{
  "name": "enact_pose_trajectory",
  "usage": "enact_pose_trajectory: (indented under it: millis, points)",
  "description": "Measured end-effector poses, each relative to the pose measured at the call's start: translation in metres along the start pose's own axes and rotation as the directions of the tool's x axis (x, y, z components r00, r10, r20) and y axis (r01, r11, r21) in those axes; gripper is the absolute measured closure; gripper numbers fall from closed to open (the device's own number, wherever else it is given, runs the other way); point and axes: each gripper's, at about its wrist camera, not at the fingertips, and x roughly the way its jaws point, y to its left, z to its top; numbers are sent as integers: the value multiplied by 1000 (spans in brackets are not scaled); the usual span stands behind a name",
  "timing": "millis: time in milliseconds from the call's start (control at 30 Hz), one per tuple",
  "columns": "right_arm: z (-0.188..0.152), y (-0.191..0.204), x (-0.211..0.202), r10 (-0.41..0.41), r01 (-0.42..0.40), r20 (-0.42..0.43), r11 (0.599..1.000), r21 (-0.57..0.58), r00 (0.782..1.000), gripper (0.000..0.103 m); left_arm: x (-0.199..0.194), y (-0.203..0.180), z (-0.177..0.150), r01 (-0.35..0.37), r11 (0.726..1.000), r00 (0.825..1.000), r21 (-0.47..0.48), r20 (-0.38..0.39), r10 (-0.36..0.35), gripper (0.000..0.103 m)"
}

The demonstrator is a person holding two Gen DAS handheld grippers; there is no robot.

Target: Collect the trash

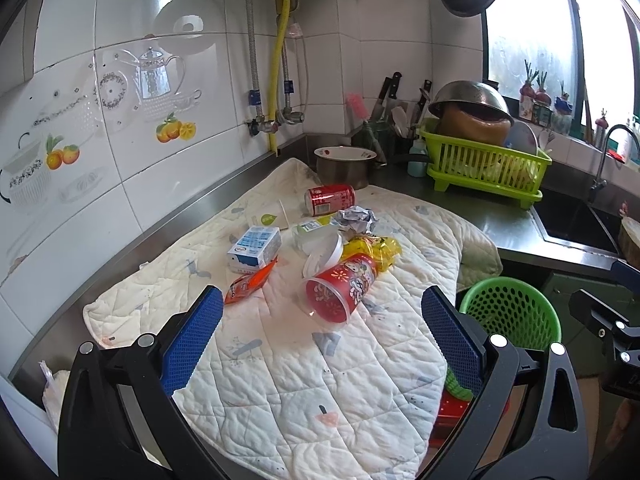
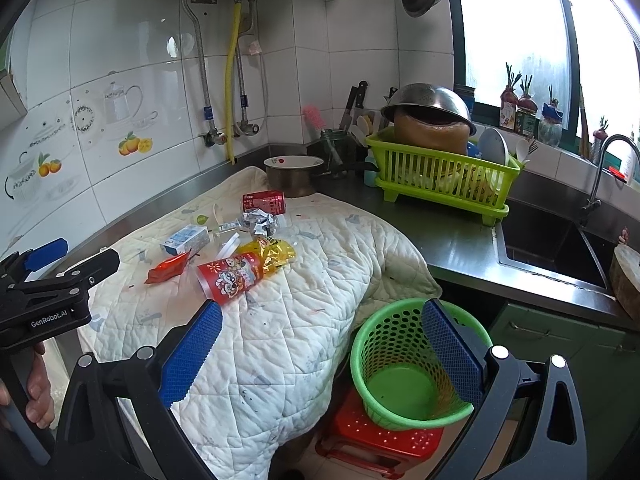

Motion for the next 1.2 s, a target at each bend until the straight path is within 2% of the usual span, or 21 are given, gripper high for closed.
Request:
enact_pose_trajectory:
  millis: [1200]
  points:
    - [-4,3,16,21,-21,-23,1000,-5,1000,6,8,0,2,-1,1000,1000,-1,-7,1,5]
